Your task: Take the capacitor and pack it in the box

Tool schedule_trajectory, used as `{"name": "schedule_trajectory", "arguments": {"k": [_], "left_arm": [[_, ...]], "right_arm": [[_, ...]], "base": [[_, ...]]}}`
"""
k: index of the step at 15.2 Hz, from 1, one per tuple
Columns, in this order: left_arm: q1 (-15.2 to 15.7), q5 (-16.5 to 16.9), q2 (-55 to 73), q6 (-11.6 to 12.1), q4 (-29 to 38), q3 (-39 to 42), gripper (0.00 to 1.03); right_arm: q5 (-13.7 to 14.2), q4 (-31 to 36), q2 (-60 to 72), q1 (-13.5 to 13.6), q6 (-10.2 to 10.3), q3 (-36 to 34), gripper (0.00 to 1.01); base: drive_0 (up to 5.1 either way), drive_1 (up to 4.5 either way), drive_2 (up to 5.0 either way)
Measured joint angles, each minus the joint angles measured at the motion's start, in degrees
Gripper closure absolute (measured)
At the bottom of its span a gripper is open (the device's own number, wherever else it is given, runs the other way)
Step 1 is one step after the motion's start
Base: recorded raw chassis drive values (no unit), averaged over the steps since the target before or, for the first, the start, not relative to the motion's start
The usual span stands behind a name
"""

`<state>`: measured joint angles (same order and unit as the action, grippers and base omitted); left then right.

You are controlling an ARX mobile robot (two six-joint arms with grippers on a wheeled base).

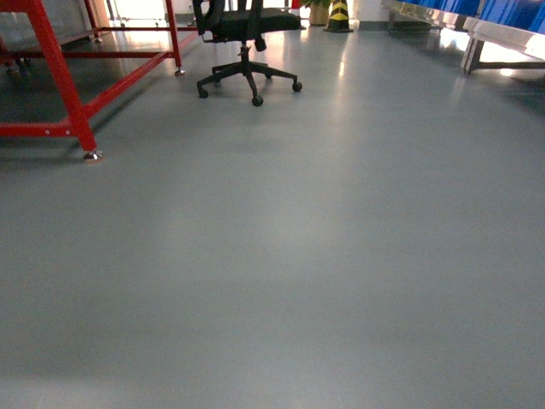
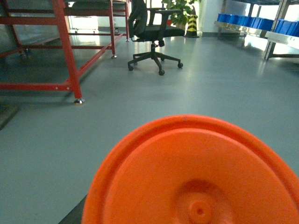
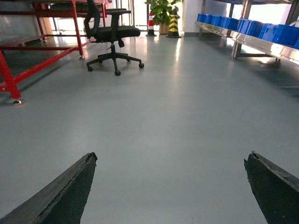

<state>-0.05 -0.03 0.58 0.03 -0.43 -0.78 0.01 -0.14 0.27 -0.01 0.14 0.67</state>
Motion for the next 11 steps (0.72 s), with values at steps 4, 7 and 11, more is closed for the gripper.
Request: {"name": "schedule_trajectory", "arguments": {"k": [4, 7, 11], "left_arm": [[0.00, 0.00, 0.00, 0.00, 0.11, 0.00, 0.60], [0.00, 0.02, 0.00, 0.00, 0.09, 0.00, 0.60], [0.00, 0.00, 0.00, 0.00, 0.07, 0.00, 0.60]], "right_arm": [[-0.02, -0.28, 0.00, 0.00, 0.00, 0.00, 0.03], [0.02, -0.11, 0.00, 0.00, 0.00, 0.00, 0.03], [0.02, -0.07, 0.00, 0.00, 0.00, 0.00, 0.03]], "base": [[-5.1, 2.38, 2.4], [-5.1, 2.35, 2.3], [-5.1, 2.38, 2.4]]}}
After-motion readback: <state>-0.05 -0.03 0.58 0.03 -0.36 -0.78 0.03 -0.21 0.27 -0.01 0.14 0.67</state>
